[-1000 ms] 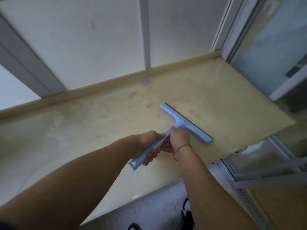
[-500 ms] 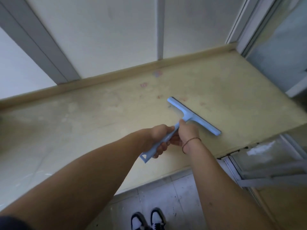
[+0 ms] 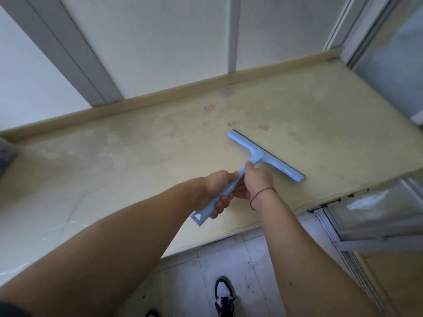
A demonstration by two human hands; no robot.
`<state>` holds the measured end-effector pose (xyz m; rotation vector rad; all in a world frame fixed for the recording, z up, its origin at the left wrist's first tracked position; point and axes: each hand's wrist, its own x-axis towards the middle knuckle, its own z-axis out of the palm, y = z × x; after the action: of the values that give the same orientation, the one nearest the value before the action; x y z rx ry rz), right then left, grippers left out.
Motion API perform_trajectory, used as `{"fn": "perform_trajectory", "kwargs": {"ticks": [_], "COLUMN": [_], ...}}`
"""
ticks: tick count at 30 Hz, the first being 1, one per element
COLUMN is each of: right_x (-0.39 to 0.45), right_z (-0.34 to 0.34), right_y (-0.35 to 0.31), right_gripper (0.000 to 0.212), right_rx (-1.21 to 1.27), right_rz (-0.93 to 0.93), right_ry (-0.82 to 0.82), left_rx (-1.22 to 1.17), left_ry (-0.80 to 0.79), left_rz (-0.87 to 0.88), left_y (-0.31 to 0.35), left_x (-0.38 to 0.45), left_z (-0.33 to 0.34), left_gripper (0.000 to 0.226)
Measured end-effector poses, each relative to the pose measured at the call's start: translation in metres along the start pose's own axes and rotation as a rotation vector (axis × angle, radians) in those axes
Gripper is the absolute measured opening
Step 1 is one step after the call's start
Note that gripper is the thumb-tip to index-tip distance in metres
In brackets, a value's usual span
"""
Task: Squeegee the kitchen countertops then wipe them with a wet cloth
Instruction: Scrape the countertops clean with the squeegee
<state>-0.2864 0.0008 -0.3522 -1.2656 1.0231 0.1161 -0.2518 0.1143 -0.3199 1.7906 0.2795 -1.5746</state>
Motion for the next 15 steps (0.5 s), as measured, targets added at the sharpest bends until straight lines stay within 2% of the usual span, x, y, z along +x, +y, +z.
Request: {"fn": "perform_trajectory", "kwargs": {"ticks": [6, 15], "right_x": [-0.020, -0.045], "right_z": [0.057, 0.110], "right_y": [0.023, 0.057], "right_gripper": [0.030, 0.039], "right_rx": [-0.048, -0.162], "right_rz": [0.006, -0.027], "right_ry": [-0.051, -0.004], "left_rx": [-0.086, -0.162], "left_ry": [0.007, -0.003], "left_rz": [0.012, 0.038], "left_y": [-0.053, -0.111], "left_x": [-0.011, -0.026], "left_z": [-0.039, -0.069], "left_gripper": [0.055, 0.055]}}
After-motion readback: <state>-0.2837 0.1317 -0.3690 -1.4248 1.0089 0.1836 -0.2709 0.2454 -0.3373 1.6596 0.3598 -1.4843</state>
